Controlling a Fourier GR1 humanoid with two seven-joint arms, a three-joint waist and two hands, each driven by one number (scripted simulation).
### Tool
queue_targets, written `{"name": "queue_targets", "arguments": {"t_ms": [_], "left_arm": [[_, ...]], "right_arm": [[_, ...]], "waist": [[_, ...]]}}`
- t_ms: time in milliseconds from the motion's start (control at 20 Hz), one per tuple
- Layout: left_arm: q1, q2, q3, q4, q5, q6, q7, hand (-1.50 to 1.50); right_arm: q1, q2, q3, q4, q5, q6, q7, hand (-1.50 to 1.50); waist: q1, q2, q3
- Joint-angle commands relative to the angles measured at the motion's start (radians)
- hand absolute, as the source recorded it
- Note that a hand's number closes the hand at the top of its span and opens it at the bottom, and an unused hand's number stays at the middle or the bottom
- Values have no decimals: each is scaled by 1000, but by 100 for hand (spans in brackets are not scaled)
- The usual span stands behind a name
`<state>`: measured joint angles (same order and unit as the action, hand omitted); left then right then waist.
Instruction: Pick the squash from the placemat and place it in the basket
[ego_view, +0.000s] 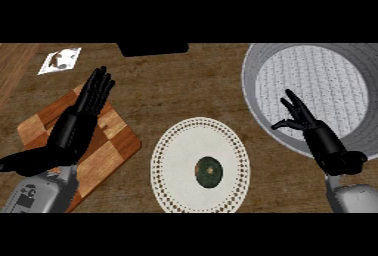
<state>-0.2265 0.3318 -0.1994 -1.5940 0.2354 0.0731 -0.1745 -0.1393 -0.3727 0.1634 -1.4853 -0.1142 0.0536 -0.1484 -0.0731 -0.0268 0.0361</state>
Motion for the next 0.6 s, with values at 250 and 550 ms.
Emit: {"name": "queue_targets", "arguments": {"t_ms": [250, 550], "left_arm": [[26, 94, 155, 128, -50, 169, 238, 0], [6, 64, 141, 185, -38, 163, 281, 0]], "right_arm": [[6, 26, -66, -12, 102, -184, -16, 150], [13, 353, 145, 3, 367, -522, -177, -150]], "waist": [[78, 26, -35], [73, 27, -37]]}}
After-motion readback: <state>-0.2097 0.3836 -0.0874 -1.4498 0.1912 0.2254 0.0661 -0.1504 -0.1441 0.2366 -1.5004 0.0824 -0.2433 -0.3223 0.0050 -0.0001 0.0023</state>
